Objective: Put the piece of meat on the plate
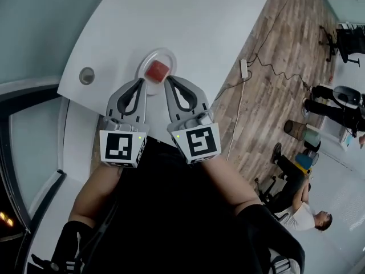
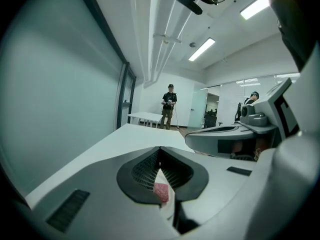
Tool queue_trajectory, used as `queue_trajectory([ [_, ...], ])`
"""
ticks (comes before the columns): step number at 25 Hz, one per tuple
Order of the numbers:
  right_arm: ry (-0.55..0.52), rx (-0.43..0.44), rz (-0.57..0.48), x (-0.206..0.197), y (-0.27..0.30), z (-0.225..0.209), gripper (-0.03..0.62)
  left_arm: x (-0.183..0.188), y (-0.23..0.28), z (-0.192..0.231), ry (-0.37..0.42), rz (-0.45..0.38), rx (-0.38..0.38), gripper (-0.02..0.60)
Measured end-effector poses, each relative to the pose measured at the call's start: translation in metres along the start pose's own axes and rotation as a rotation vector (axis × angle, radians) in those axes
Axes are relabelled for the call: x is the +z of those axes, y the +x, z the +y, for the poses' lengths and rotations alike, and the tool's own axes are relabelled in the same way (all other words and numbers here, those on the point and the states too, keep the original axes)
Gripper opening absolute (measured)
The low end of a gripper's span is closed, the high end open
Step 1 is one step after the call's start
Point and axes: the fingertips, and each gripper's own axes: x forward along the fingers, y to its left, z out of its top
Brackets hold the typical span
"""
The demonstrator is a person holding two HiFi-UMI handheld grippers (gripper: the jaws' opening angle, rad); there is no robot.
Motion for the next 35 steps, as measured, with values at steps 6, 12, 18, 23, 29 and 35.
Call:
queue_trajectory([
  [6,-0.03,-0.004,-0.148,0.044,-0.028,0.0,0.003,0.04,-0.017,-0.022,0.084,-0.108,0.005,0.005],
  [12,-0.068,0.032,-0.251,0.077,-0.066,0.014,0.003,0.072,-0.046,-0.052,0.123,-0.189,0.017,0.005],
  [18,-0.084,0.062,-0.306,0.08,-0.11,0.018,0.003,0.083,-0.077,-0.078,0.171,-0.248,0.078,0.005],
  [23,-0.088,0.09,-0.367,0.085,-0.147,0.02,0.003,0.089,-0.094,-0.112,0.188,-0.29,0.109,0.005],
  [29,-0.103,0.091,-0.412,0.089,-0.176,0.016,0.003,0.096,-0.109,-0.14,0.205,-0.344,0.142,0.005],
  [35,-0.128,0.091,-0.442,0.084,-0.199,0.009,0.003,0.09,-0.107,-0.163,0.211,-0.357,0.142,0.005],
])
